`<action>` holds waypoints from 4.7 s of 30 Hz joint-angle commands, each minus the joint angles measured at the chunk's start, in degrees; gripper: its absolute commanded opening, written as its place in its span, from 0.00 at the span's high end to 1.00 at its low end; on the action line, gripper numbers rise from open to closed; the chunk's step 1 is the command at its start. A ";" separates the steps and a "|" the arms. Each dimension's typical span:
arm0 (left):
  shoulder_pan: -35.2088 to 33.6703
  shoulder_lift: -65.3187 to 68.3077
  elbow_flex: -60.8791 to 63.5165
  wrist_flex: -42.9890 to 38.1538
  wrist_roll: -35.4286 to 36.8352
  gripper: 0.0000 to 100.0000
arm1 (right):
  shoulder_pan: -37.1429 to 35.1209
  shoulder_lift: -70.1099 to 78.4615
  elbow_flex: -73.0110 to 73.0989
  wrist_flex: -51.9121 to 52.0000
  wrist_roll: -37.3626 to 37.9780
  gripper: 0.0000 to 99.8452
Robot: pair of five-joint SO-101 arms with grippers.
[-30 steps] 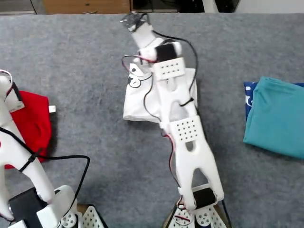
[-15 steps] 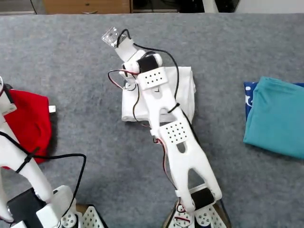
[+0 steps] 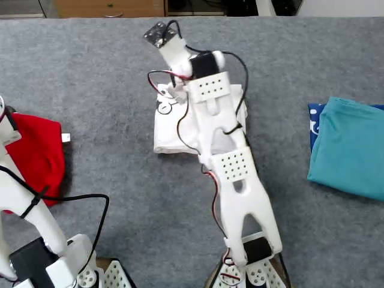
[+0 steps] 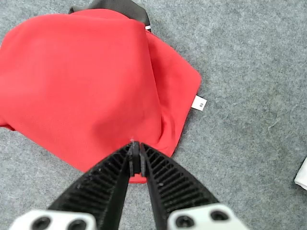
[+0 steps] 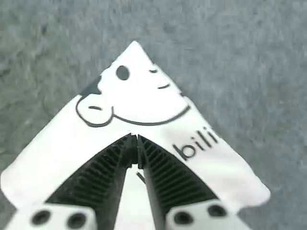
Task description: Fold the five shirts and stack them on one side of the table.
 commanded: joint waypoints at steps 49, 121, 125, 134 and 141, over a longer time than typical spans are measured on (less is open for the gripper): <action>0.00 -2.07 -0.26 -0.70 -0.35 0.98 | 11.82 -4.09 33.27 -5.71 -40.62 0.68; 0.53 -2.07 2.81 -1.05 -0.26 0.98 | 16.75 1.19 5.49 -30.51 47.30 0.84; 0.53 -1.89 2.81 -1.05 -0.26 0.98 | 17.45 1.27 1.98 -30.51 46.33 0.84; 0.70 -1.54 2.29 -1.14 -0.26 0.98 | 17.71 0.13 -1.80 -29.01 31.38 0.84; 3.69 -1.89 2.37 -1.14 -2.02 0.98 | 17.27 -4.53 -2.77 -13.19 3.60 0.84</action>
